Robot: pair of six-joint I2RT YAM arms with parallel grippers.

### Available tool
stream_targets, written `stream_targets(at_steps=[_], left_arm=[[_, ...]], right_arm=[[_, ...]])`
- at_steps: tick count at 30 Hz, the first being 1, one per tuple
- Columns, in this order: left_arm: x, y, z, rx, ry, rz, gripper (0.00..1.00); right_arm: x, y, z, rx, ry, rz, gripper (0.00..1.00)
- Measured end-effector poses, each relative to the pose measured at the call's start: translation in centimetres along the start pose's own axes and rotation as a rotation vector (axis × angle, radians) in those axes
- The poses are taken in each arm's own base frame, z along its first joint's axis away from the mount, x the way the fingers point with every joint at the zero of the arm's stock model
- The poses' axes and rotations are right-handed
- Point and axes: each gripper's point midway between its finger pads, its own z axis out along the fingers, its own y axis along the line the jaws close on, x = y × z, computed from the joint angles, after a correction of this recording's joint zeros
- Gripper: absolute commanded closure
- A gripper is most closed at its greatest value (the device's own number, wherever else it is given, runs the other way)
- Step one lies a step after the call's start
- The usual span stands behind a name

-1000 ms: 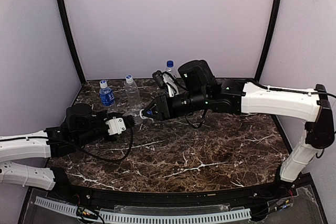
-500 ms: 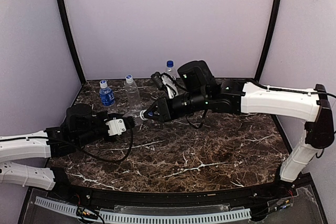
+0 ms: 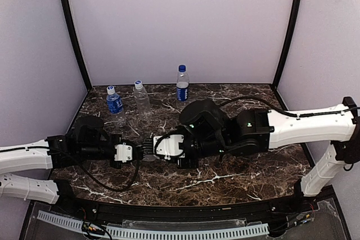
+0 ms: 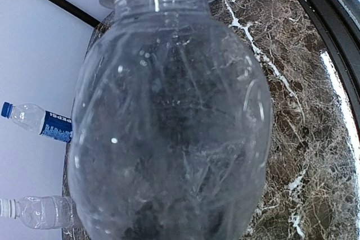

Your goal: Unscrew the bottle caps

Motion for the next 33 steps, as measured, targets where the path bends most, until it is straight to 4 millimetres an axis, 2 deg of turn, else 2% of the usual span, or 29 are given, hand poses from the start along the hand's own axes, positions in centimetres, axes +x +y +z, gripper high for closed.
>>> stream_targets(at_steps=[7, 23, 25, 27, 33], left_arm=[[0.2, -0.2, 0.1, 0.018, 0.014, 0.021, 0.82], [0.7, 0.0, 0.1, 0.009, 0.034, 0.021, 0.82], [0.9, -0.2, 0.0, 0.016, 0.043, 0.025, 0.82], [1.2, -0.6, 0.0, 0.031, 0.056, 0.028, 0.82], [1.6, -1.1, 0.0, 0.051, 0.070, 0.034, 0.82]], right_arm=[[0.7, -0.3, 0.2, 0.117, 0.109, -0.386, 1.00], [1.1, -0.7, 0.6, 0.214, 0.142, -0.654, 1.00], [1.4, -0.4, -0.2, 0.220, 0.133, -0.694, 1.00], [1.4, -0.3, -1.8, 0.228, 0.095, -0.723, 1.00], [-2.7, -1.3, -7.5, 0.346, -0.155, -0.710, 1.00]])
